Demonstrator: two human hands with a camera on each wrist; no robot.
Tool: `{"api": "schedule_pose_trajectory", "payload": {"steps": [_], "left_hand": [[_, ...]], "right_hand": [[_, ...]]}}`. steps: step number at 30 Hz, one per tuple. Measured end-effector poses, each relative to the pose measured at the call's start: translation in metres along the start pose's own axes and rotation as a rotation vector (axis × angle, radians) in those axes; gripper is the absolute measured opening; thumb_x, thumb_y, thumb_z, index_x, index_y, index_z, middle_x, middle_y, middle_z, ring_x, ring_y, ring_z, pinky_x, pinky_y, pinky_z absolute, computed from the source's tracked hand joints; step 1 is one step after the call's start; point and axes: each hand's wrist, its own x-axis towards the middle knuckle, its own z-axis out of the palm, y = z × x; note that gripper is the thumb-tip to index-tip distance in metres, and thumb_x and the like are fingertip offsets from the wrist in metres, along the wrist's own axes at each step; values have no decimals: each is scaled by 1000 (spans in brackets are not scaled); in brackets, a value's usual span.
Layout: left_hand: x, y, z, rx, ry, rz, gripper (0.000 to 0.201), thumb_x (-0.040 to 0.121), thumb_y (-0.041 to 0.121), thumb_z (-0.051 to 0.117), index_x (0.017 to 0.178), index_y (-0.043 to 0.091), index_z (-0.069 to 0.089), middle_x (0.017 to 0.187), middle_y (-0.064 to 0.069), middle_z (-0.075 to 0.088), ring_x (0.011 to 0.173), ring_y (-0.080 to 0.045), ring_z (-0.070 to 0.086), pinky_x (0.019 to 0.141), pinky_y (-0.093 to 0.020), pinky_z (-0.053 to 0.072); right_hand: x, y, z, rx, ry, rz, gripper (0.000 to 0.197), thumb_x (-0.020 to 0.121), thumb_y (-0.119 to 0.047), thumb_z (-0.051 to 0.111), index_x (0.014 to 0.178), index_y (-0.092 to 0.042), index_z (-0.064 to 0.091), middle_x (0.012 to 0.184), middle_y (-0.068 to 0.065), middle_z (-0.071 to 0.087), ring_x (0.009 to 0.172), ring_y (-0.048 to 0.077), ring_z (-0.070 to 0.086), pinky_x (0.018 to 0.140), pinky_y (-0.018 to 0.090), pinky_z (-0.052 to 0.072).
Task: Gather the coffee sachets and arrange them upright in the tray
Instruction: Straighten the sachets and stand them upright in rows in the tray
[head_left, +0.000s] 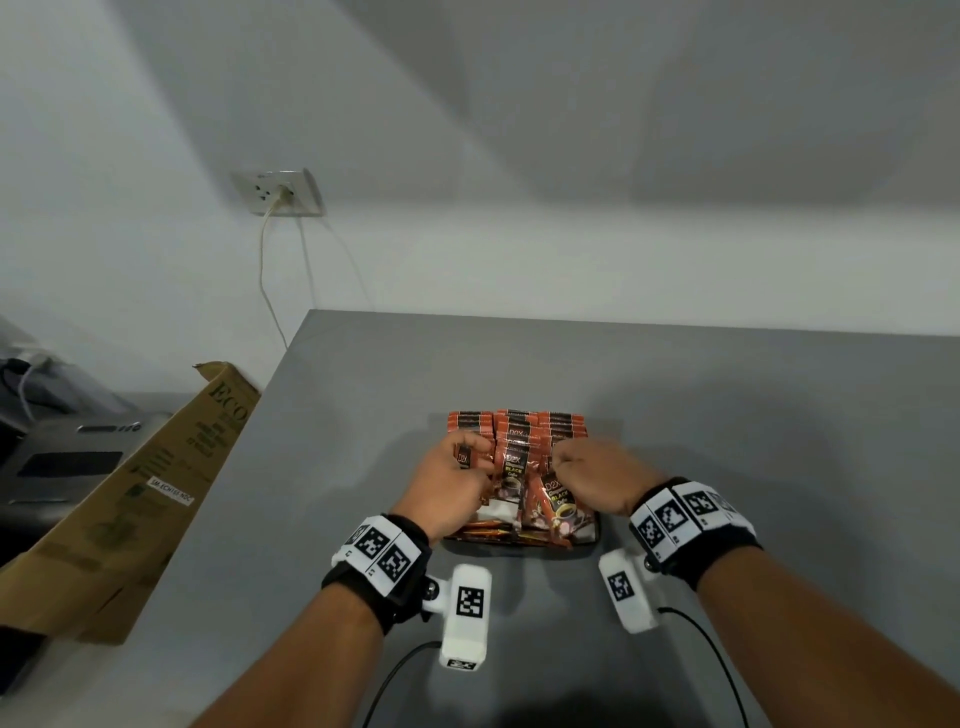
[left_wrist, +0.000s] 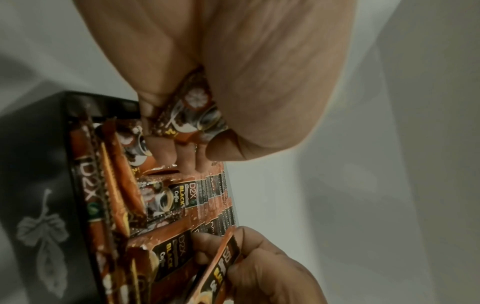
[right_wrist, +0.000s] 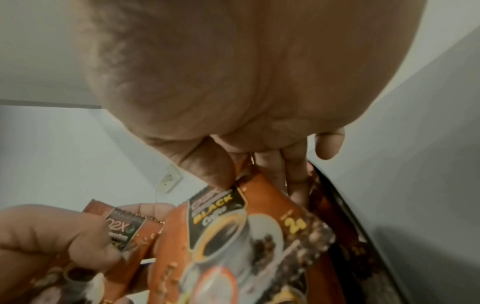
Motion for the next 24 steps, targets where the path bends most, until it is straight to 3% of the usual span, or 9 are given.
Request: {"api": "schedule_pose_trajectory", "payload": {"steps": [6, 9, 11, 13, 15, 19, 24], "left_hand": [[-1, -4, -1, 30, -15, 11, 36, 88, -5, 53, 104, 27, 62, 99, -6, 72, 84, -26, 60, 74, -44, 49], [-1, -3, 5, 83, -60, 32, 35, 90, -2, 55, 104, 30, 60, 103, -4, 69, 81, -24, 58, 71, -40, 49], [0, -1, 8, 149, -99, 56, 36, 90, 0, 55, 105, 32, 59, 106, -1, 67, 69, -17, 58, 62, -35, 49], [2, 0, 11, 213, -120, 73, 35, 90, 1, 55, 105, 32, 58, 107, -1, 66, 56, -11, 53, 50, -28, 44], [3, 3, 14, 246, -126, 76, 34, 90, 1, 54, 106, 31, 58, 106, -2, 66, 54, -10, 53, 46, -26, 41], [4, 6, 15, 249, -142, 68, 35, 91, -3, 53, 112, 24, 57, 110, -7, 66, 40, 0, 50, 41, -20, 38], [0, 7, 13, 309, -132, 93, 35, 90, 1, 56, 112, 28, 57, 108, -1, 67, 58, -5, 56, 47, -19, 41]], "right_hand": [[-11, -1, -4, 155, -28, -43, 26, 98, -11, 38, 74, -17, 46, 76, -1, 49, 68, 13, 46, 62, 25, 39], [-15, 5, 4, 215, -49, -40, 21, 96, -13, 43, 77, -15, 52, 80, 4, 57, 71, 18, 52, 66, 34, 45], [-15, 10, 6, 228, -11, -22, 18, 95, -15, 44, 84, -10, 58, 87, 11, 63, 75, 24, 58, 69, 38, 49], [-14, 11, 7, 193, 23, -10, 18, 96, -14, 44, 83, -11, 56, 83, 8, 60, 72, 18, 53, 66, 32, 43], [-11, 10, 10, 131, 45, -16, 19, 96, -13, 43, 78, -16, 50, 78, 1, 53, 70, 14, 46, 65, 29, 39], [-7, 7, 13, 67, 47, -15, 19, 98, -14, 40, 81, -15, 50, 80, 2, 52, 72, 14, 45, 68, 29, 41], [-14, 4, 12, 68, 73, -41, 19, 97, -13, 40, 80, -14, 48, 78, 3, 49, 69, 13, 42, 67, 28, 38]]}}
